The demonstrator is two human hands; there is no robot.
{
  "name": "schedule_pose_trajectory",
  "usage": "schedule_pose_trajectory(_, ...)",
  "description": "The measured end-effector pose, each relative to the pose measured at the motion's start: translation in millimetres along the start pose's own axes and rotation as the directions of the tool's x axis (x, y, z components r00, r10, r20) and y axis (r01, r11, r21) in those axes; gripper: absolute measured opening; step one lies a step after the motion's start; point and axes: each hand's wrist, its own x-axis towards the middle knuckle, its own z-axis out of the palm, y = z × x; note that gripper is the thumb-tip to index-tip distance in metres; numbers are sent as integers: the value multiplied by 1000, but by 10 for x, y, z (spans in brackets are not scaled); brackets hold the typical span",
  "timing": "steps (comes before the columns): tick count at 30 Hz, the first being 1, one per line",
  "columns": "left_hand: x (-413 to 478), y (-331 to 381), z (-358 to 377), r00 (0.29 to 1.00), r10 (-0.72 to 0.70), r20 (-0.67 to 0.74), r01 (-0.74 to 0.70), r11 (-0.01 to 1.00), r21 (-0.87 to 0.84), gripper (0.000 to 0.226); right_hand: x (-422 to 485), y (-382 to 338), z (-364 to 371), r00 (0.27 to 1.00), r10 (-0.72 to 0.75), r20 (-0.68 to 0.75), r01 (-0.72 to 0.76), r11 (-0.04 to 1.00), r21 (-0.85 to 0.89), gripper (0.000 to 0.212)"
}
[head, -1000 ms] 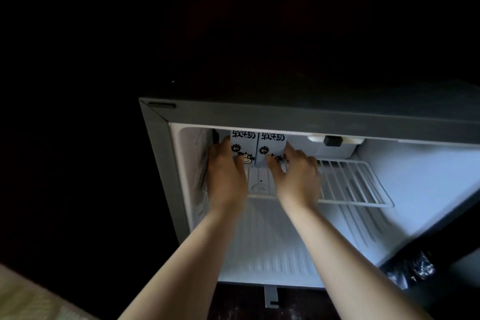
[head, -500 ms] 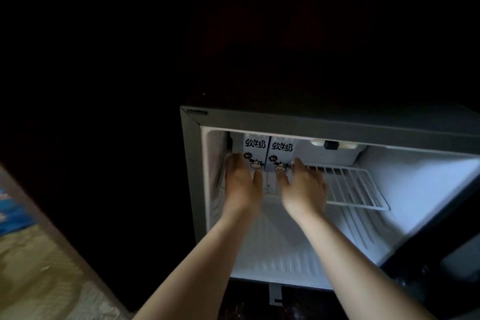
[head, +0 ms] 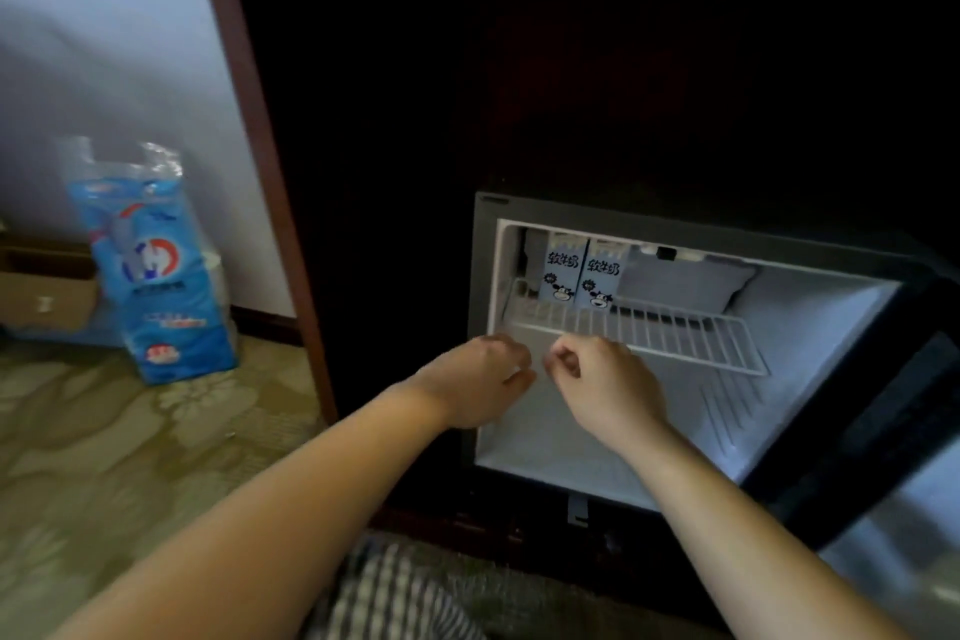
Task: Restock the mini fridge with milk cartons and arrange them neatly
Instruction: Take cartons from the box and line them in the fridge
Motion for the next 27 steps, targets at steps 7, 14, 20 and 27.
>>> schedule_pose_trajectory(7, -1074, -319, -378, 994, -99, -37, 101, 993, 64, 32, -572, -771, -230, 959, -206, 197, 218, 975, -39, 19)
schedule_pose_trajectory(14, -2324, -662, -288, 920, -390, 32, 389, 921, 15, 34, -997, -1441, -48, 867, -343, 362, 367, 930, 5, 26)
schedule_pose_trajectory(20, -3198, -875, -17, 837, -519, 173, 530, 848, -24, 29, -1632, -1864, 600, 772, -394, 498, 430, 901, 47, 25)
schedule_pose_trajectory(27, -4011, -929, 602, 752, -618, 230, 635, 772, -3, 33, -2320, -2150, 1376, 609, -403, 683, 446, 886, 124, 24)
